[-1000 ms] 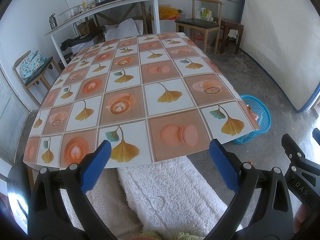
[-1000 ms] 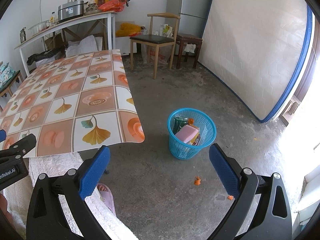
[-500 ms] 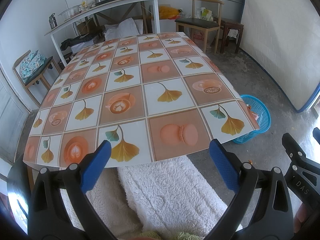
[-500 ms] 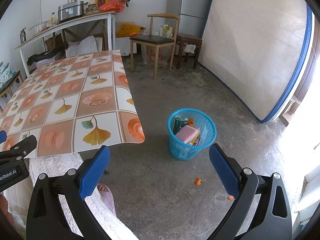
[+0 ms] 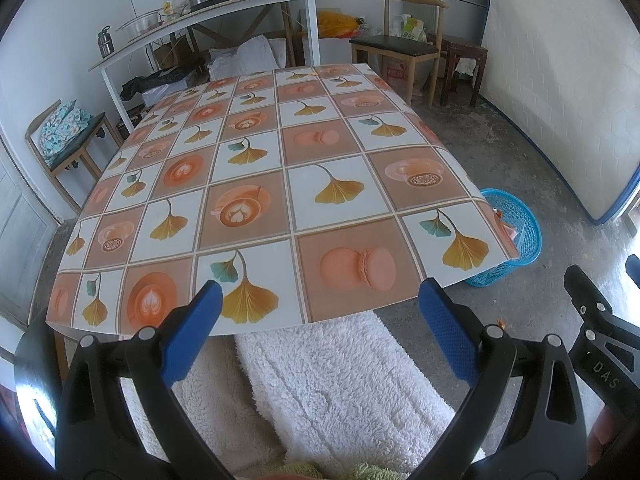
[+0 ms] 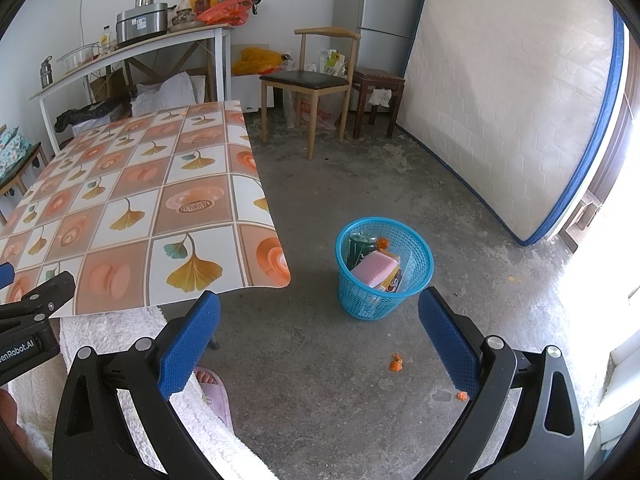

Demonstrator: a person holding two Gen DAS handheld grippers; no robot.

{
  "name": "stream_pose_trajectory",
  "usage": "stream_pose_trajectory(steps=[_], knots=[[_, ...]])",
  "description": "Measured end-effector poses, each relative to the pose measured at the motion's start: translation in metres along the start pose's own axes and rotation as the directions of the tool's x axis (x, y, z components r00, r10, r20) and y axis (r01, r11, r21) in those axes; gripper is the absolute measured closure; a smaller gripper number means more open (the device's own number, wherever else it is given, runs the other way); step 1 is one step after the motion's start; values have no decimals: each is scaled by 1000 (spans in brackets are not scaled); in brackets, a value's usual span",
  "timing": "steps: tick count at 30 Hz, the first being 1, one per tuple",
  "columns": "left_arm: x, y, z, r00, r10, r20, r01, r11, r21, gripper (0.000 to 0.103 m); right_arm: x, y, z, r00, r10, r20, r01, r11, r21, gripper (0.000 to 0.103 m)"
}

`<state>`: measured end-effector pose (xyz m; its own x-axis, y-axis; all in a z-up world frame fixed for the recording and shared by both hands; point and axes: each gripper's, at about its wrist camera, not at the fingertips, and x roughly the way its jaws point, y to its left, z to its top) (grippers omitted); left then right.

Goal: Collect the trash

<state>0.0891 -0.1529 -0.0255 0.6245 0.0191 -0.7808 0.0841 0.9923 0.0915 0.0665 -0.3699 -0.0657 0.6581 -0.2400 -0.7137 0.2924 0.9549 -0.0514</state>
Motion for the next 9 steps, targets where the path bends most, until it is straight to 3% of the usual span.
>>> stream_pose_trajectory(steps=[9], knots=[[0,0,0,1000,0,1,0,1000,-1,9,-1,1,1,1000,1,1,-1,1000,1,6]])
